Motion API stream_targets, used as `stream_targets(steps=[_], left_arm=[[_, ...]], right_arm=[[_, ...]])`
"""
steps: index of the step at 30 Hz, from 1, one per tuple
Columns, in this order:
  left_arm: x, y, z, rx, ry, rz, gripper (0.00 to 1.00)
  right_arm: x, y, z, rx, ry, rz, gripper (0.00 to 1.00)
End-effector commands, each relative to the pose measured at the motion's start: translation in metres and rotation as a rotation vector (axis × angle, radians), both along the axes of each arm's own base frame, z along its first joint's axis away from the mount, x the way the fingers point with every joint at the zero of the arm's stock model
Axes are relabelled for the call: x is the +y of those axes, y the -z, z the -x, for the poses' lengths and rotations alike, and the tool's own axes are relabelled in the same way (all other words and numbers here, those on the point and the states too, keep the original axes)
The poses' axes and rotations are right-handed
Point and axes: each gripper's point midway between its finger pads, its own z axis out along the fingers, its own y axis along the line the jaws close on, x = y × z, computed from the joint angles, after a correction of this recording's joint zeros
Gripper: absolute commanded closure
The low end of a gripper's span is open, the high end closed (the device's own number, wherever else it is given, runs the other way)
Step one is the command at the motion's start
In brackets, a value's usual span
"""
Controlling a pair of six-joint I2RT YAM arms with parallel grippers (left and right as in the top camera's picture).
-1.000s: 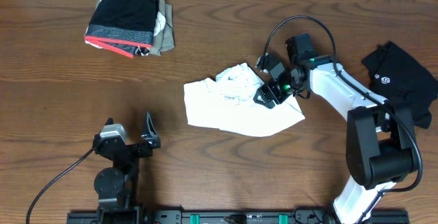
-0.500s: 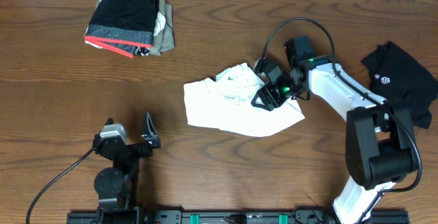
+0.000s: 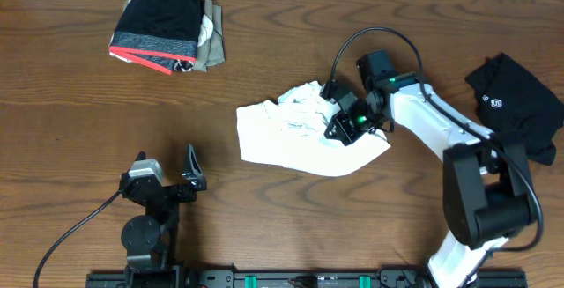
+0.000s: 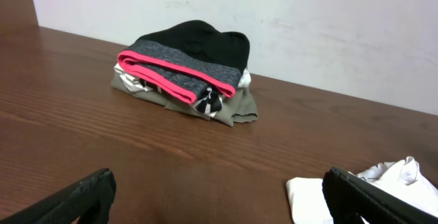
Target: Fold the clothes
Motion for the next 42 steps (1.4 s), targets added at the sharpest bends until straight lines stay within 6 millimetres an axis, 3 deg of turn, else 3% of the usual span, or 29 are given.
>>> stream_targets(steps=[1, 6, 9, 14, 19, 22, 27, 32, 38, 42], left_arm=[[0.002, 0.015, 0.001, 0.047, -0.007, -0.012, 0.02], [0.002, 0.015, 0.001, 0.048, -0.007, -0.012, 0.02], [0.002, 0.015, 0.001, 0.047, -0.007, -0.012, 0.02], [0.002, 0.015, 0.001, 0.047, -0.007, -0.012, 0.02], [0.002, 0.015, 0.001, 0.047, -0.007, -0.012, 0.02], [0.002, 0.015, 0.001, 0.047, -0.007, -0.012, 0.02], [0.002, 0.015, 0.001, 0.047, -0.007, -0.012, 0.02], [0.002, 0.015, 0.001, 0.047, -0.007, -0.012, 0.02], [0.002, 0.015, 0.001, 0.047, -0.007, -0.012, 0.02], [0.002, 0.015, 0.001, 0.047, -0.007, -0.012, 0.02]], right_arm=[[0.010, -0.044, 0.008, -0.045, 0.023, -0.043, 0.99], [0.029, -0.079, 0.041, -0.040, -0.006, -0.060, 0.99], [0.049, -0.087, 0.063, -0.026, -0.042, -0.058, 0.99], [0.062, -0.069, 0.080, 0.000, 0.068, 0.114, 0.99], [0.087, -0.065, 0.111, 0.074, 0.138, 0.153, 0.99], [0.089, -0.059, 0.124, 0.065, 0.214, 0.239, 0.99], [0.081, -0.052, 0.133, -0.057, 0.358, 0.388, 0.99], [0.095, -0.054, 0.145, -0.089, 0.345, 0.370, 0.99], [0.080, -0.060, 0.121, -0.144, 0.416, 0.384, 0.98], [0.060, -0.075, 0.095, -0.164, 0.431, 0.373, 0.52]])
